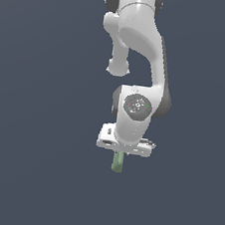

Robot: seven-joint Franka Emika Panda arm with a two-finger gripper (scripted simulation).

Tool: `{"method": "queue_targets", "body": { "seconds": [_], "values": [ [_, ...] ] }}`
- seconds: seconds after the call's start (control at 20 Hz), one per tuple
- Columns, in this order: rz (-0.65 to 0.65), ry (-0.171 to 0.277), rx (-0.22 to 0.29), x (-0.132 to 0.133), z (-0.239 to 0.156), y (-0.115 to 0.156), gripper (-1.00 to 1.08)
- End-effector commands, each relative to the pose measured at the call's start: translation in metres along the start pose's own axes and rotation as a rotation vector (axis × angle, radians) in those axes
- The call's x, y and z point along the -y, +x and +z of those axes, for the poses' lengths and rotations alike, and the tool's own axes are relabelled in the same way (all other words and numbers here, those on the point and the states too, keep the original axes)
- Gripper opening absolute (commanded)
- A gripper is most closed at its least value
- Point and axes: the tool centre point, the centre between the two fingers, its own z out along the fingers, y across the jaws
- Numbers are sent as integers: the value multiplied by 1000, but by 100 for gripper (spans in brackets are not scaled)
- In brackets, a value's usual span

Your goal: Pick up the object and move it to a goal position.

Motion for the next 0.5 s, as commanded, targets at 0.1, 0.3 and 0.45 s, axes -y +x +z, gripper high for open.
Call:
{"method": "queue_targets", "body": {
  "seconds": [0.1,0.3,0.45],
  "values": [
    [0,0,0,0,0,0,-100],
    [0,0,0,0,-1,0,-100],
    [0,0,0,-1,-3,-3,-100]
  ]
}}
